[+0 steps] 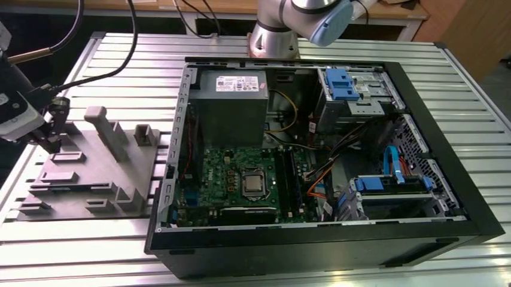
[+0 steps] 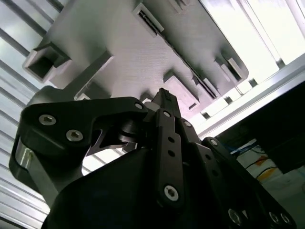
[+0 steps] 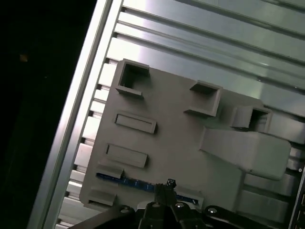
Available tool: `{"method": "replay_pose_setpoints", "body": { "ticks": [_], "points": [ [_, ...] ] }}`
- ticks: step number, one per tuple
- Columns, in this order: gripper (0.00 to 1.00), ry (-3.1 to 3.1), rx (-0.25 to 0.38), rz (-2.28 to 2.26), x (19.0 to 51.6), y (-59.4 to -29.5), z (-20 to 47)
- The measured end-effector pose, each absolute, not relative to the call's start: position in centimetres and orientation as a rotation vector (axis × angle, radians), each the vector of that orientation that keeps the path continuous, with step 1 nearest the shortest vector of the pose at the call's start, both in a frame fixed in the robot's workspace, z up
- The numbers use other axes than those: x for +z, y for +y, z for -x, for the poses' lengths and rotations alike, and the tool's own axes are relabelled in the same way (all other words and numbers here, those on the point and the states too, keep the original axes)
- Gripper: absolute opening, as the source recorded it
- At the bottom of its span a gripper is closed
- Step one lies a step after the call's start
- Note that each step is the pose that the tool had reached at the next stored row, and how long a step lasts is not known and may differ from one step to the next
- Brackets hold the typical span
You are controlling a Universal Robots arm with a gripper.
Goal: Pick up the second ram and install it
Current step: 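Pick up the second ram and move it above second insertion slot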
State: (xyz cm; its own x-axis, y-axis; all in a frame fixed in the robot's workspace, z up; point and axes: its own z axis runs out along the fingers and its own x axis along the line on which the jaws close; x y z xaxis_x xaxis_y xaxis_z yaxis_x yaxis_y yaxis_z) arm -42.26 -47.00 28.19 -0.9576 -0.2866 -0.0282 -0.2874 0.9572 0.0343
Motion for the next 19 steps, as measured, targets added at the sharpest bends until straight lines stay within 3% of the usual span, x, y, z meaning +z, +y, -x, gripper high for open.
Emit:
{"method": "replay_pose_setpoints", "body": {
  "ticks": [19],
  "points": [
    [0.10,2.951,0.065,1.031,27.57,-47.00,42.26]
  ]
}}
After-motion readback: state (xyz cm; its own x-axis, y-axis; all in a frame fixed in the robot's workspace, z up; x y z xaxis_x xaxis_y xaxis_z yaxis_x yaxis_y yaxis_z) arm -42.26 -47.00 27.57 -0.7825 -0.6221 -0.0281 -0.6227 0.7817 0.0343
